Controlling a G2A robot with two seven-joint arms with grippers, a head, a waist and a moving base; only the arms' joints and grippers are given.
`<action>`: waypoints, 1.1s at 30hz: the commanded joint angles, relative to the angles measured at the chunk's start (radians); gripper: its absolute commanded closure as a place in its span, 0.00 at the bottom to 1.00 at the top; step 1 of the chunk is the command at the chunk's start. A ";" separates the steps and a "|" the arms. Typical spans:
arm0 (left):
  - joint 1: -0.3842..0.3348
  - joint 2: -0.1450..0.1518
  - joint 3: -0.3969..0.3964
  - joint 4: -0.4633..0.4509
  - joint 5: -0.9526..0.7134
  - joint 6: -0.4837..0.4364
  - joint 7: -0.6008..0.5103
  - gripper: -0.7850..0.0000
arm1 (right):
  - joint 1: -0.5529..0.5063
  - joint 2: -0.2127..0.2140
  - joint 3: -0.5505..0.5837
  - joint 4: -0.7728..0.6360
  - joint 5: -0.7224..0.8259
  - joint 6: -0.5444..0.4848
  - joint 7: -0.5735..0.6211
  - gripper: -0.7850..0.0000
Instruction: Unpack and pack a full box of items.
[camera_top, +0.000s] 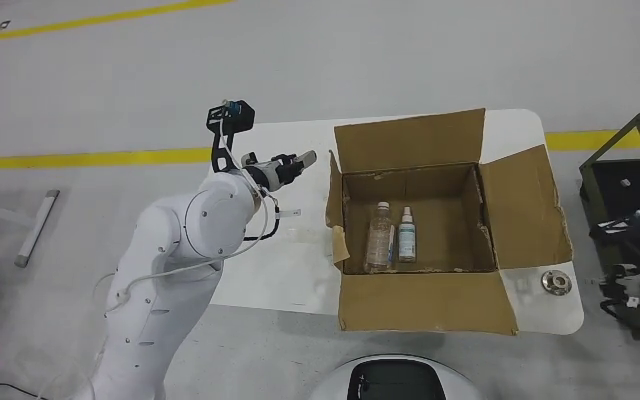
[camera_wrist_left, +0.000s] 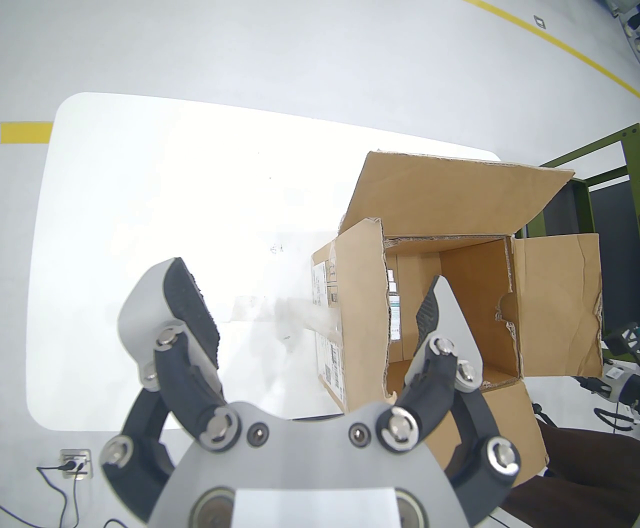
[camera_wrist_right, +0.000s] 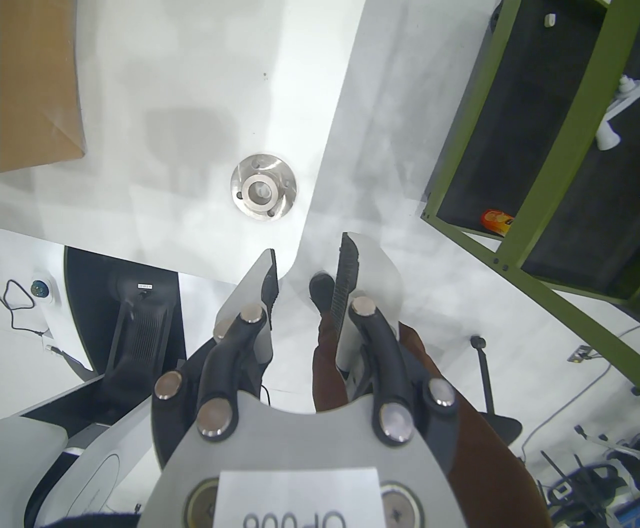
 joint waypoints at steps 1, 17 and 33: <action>0.000 0.000 0.000 0.000 0.000 0.000 0.000 0.00 | 0.015 0.002 -0.033 0.025 -0.014 0.004 -0.012 0.62; 0.000 0.000 0.000 0.000 0.000 0.000 0.000 0.00 | 0.089 0.012 -0.194 0.144 -0.075 0.020 -0.054 0.59; 0.000 0.000 0.000 0.000 0.000 0.000 0.000 0.00 | 0.107 0.017 -0.244 0.205 -0.081 0.041 -0.111 0.61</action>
